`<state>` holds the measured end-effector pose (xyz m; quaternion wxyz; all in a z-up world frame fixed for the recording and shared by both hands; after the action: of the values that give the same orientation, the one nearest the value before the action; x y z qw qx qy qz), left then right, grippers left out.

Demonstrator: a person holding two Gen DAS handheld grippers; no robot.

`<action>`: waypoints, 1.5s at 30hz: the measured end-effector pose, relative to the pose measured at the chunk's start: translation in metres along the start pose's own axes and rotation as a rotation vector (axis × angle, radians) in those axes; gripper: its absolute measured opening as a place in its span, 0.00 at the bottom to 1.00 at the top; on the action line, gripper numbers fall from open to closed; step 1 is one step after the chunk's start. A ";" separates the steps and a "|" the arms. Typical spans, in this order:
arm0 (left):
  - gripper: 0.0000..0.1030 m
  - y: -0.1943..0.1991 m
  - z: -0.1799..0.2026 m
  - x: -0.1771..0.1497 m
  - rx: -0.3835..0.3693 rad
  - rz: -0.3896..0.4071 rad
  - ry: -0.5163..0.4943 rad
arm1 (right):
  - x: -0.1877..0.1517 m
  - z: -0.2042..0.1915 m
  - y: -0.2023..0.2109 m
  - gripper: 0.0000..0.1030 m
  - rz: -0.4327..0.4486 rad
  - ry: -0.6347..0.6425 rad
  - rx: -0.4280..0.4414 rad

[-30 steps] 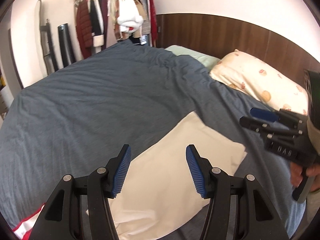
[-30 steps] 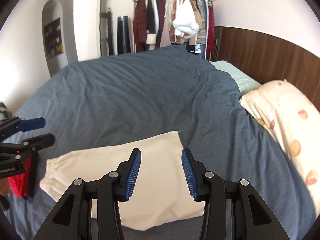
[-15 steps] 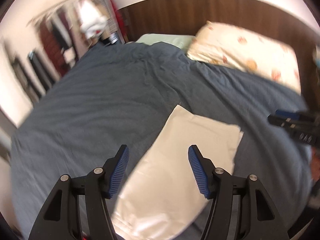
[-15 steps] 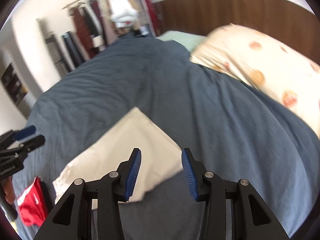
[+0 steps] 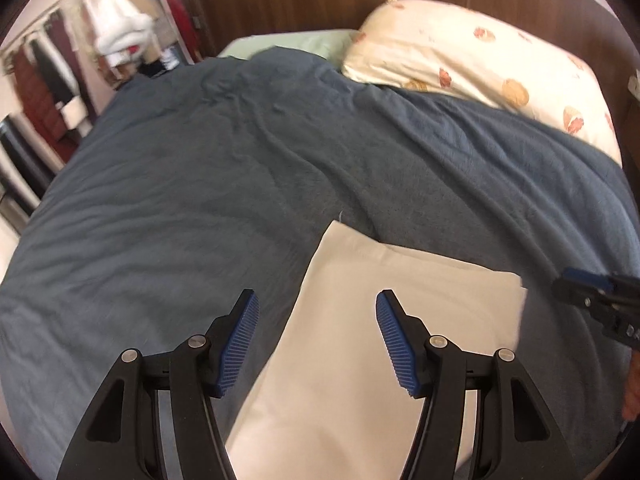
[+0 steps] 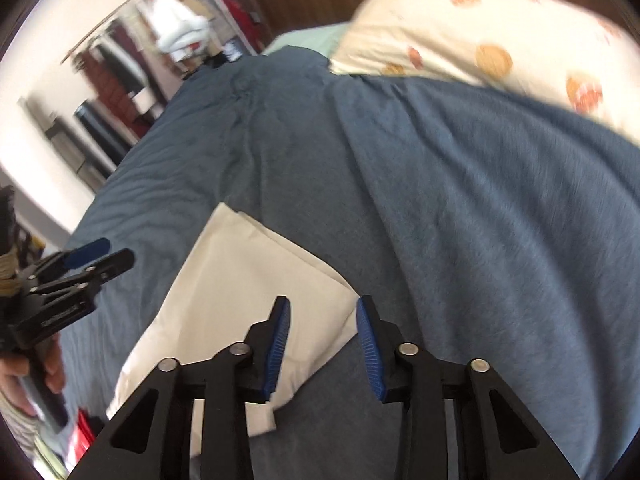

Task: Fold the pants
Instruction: 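Open both grippers and smooth the folded beige shorts flat, then grasp the folded edge of the beige shorts with the left gripper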

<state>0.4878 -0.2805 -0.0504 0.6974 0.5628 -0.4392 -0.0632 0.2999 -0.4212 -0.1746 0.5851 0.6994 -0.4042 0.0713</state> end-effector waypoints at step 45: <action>0.05 -0.094 0.012 0.027 -0.174 -0.117 -0.144 | 0.000 -0.006 -0.028 0.06 -0.025 -0.093 -0.145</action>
<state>0.5341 -0.3390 -0.1145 0.7053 0.5189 -0.4475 -0.1818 0.3201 -0.4163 -0.1942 0.6158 0.6628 -0.4261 0.0020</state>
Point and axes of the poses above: each gripper's, at about its wrist camera, not at the fingertips, and y roughly against the way its jaws point, z to its right, x to its top, the point moved 1 cm from there along -y, roughly the way its jaws point, and after that the axes turned 13 degrees about y, right-handed, at the moved point
